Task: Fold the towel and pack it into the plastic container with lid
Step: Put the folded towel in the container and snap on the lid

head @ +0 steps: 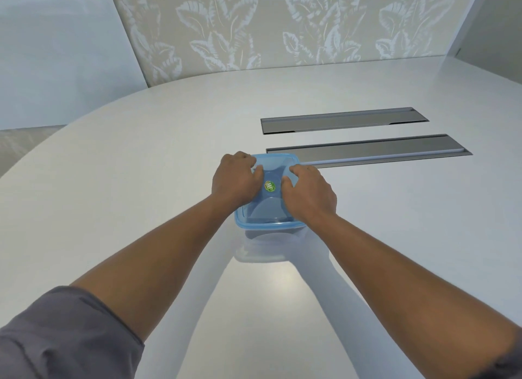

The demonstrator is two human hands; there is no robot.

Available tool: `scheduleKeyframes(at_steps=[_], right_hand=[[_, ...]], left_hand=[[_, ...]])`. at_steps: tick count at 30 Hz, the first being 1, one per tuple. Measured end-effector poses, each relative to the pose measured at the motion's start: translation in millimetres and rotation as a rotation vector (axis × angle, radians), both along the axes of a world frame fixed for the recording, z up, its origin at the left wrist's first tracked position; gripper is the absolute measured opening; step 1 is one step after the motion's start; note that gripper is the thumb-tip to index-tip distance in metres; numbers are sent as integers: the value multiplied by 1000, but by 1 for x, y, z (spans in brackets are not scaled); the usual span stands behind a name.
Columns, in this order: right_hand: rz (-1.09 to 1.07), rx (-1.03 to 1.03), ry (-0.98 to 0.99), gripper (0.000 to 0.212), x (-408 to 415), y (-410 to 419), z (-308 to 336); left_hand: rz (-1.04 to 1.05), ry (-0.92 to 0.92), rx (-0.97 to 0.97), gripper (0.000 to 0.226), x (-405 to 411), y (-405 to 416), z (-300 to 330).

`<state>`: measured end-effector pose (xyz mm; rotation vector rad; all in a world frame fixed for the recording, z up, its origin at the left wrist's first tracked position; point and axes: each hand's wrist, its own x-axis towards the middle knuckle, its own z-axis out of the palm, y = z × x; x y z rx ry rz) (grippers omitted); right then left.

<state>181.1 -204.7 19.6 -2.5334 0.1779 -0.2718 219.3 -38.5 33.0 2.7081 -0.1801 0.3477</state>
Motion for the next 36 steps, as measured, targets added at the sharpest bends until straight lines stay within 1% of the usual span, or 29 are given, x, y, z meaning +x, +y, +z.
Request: scheduleKeyframes(at_steps=[2, 4, 6, 7, 8, 10, 11, 12, 13, 15, 17, 20, 21, 23, 26, 28, 30, 31, 34, 36], right_hand=[[-10, 21, 2, 44, 1, 0, 0], [-30, 40, -5, 44, 0, 0, 0], [-52, 54, -17, 43, -1, 0, -1], [-63, 62, -20, 42, -2, 0, -1], [-75, 76, -23, 41, -2, -1, -1], [-109, 127, -31, 37, -4, -2, -2], [-127, 153, -33, 36, -5, -3, -2], [-140, 170, -35, 34, -6, -3, -1], [-149, 181, -36, 32, -6, -2, -1], [-161, 213, -32, 26, -7, -3, 0], [-151, 279, -1, 27, -7, -4, 0], [-103, 374, 25, 28, -8, -8, -6], [-81, 396, 25, 28, -9, -9, -7], [-36, 488, 36, 32, -12, -12, -10], [29, 668, 66, 43, -17, -14, -15], [26, 750, 55, 46, -18, -14, -19], [-10, 797, 27, 47, -18, -14, -23], [-23, 823, 9, 45, -18, -14, -25], [-23, 904, -56, 28, -19, -12, -28], [-24, 942, -78, 28, -20, -11, -29]], left_hand=[[-77, 88, -23, 49, -10, 2, -3], [-132, 210, -173, 57, -19, 3, -5], [-104, 279, -338, 62, -27, 2, -8], [-57, 250, -401, 60, -31, 2, -10], [11, 175, -456, 54, -36, 2, -12], [163, -21, -549, 32, -46, 4, -16], [224, -71, -576, 22, -50, 4, -16], [261, -80, -578, 17, -52, 5, -15], [270, -67, -559, 16, -53, 5, -13], [223, -17, -495, 21, -54, 7, -8], [152, 61, -467, 30, -58, 9, -4], [30, 205, -569, 50, -74, 7, -9], [-1, 245, -615, 53, -79, 4, -13], [-20, 295, -708, 54, -84, 0, -18], [-20, 326, -845, 54, -87, 1, -19], [-9, 308, -911, 55, -88, 1, -22], [56, 304, -977, 57, -89, 0, -27], [87, 308, -1015, 57, -89, -1, -30], [125, 312, -1143, 53, -84, -3, -38], [134, 326, -1231, 51, -82, -3, -40]])
